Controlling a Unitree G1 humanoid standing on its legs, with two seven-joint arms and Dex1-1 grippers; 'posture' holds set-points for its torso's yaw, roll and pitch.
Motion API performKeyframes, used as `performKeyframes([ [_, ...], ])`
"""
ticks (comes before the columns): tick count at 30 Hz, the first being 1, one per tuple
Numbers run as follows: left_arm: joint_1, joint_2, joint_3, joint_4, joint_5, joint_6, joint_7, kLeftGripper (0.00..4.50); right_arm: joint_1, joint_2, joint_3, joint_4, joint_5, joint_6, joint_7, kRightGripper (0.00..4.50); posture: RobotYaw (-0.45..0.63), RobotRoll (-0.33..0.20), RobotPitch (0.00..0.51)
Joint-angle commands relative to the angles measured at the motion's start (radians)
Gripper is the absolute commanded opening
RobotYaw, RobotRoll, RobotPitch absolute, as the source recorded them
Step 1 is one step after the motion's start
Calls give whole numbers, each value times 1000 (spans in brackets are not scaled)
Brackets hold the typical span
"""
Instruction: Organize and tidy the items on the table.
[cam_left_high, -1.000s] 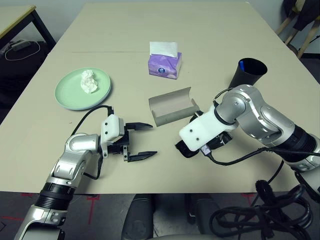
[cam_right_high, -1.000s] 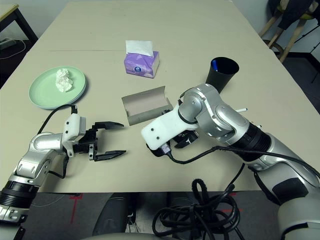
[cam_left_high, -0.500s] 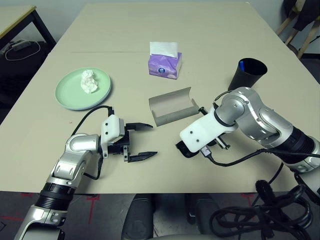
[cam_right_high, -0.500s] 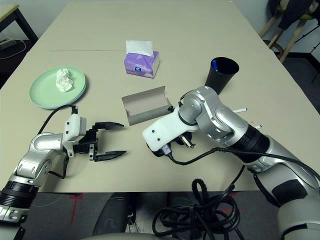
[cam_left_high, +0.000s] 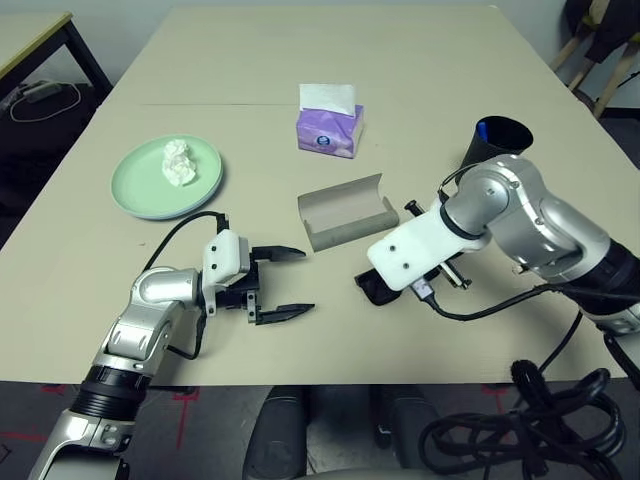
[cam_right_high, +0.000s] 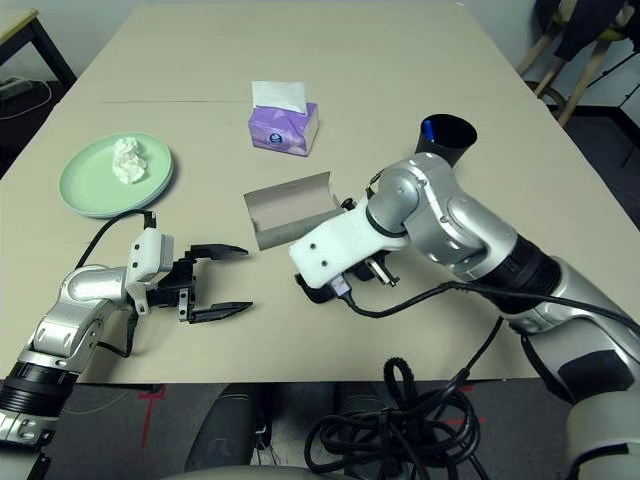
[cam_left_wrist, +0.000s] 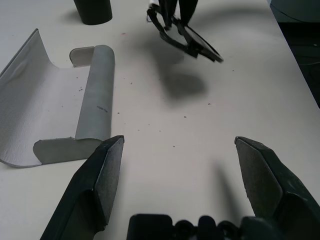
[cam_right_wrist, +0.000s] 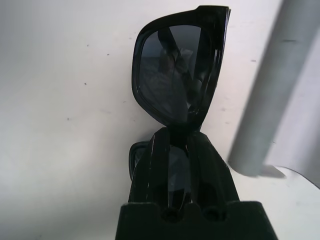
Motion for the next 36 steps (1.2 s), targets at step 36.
performKeyframes([
  [36, 59, 27, 5, -126, 23, 96, 94, 4500, -291, 415, 8, 763, -214, -293, -271, 269, 197, 0, 134],
])
